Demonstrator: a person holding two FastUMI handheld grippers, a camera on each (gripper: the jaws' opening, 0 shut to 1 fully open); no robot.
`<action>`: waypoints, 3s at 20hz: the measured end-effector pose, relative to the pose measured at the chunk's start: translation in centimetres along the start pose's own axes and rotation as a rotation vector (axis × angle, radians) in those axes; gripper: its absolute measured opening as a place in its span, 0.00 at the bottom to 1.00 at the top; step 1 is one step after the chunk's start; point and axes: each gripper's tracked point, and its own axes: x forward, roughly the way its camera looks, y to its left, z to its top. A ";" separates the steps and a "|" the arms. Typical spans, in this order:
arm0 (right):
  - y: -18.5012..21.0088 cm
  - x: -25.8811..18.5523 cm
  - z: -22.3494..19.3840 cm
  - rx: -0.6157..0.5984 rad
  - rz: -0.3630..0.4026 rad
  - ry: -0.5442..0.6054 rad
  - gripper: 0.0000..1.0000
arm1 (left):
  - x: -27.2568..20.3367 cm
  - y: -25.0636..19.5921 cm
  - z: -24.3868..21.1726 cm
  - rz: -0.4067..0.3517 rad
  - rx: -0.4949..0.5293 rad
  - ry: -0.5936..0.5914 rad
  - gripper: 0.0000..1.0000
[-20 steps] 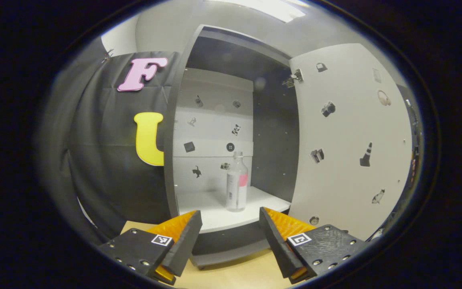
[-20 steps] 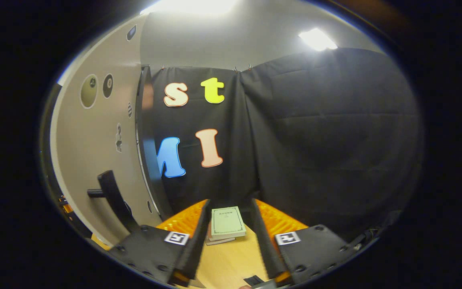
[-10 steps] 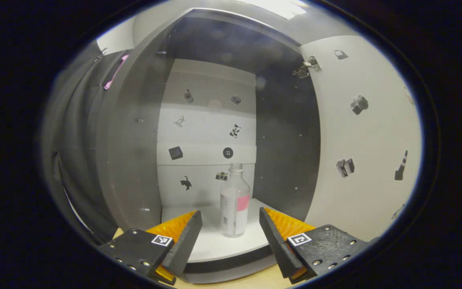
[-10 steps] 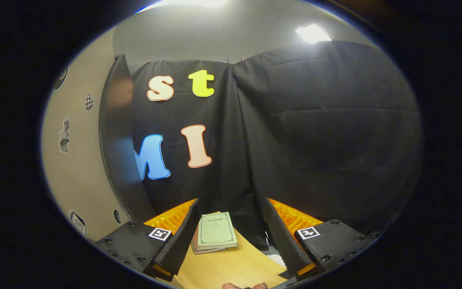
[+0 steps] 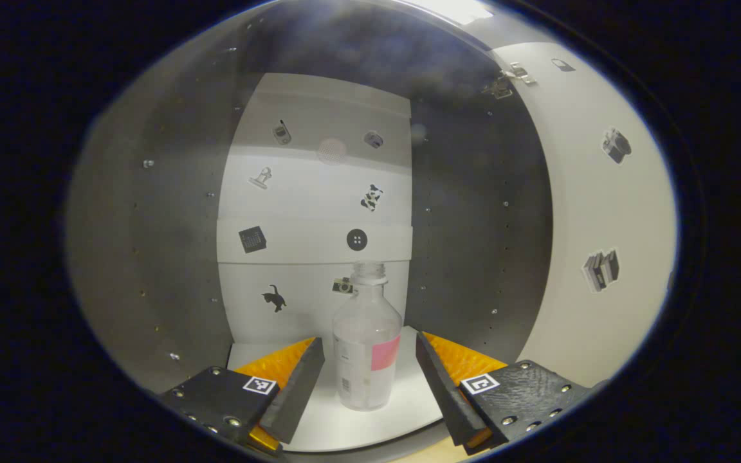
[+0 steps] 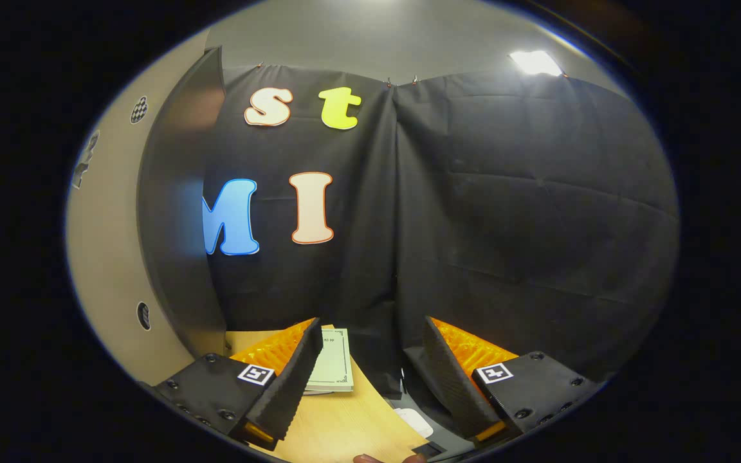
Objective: Open the cabinet door with the right hand, grasp the bottle in the cabinet with the left hand and place it on the coaster, then close the cabinet door with the right hand.
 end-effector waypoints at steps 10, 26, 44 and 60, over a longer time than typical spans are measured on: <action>-0.6 3.8 -0.6 0.012 -0.022 0.032 0.99 | 2.9 0.3 -1.1 0.005 0.030 0.014 0.89; -1.0 4.3 0.0 0.093 -0.020 0.013 0.94 | -1.6 0.3 2.5 0.002 0.049 -0.048 0.72; -0.7 -7.1 0.7 0.199 -0.009 -0.048 0.98 | -26.8 8.8 4.8 0.127 0.093 -0.116 0.73; -1.2 -12.7 0.9 0.265 0.009 -0.132 0.98 | -39.5 15.7 -20.2 0.295 0.046 -0.037 0.73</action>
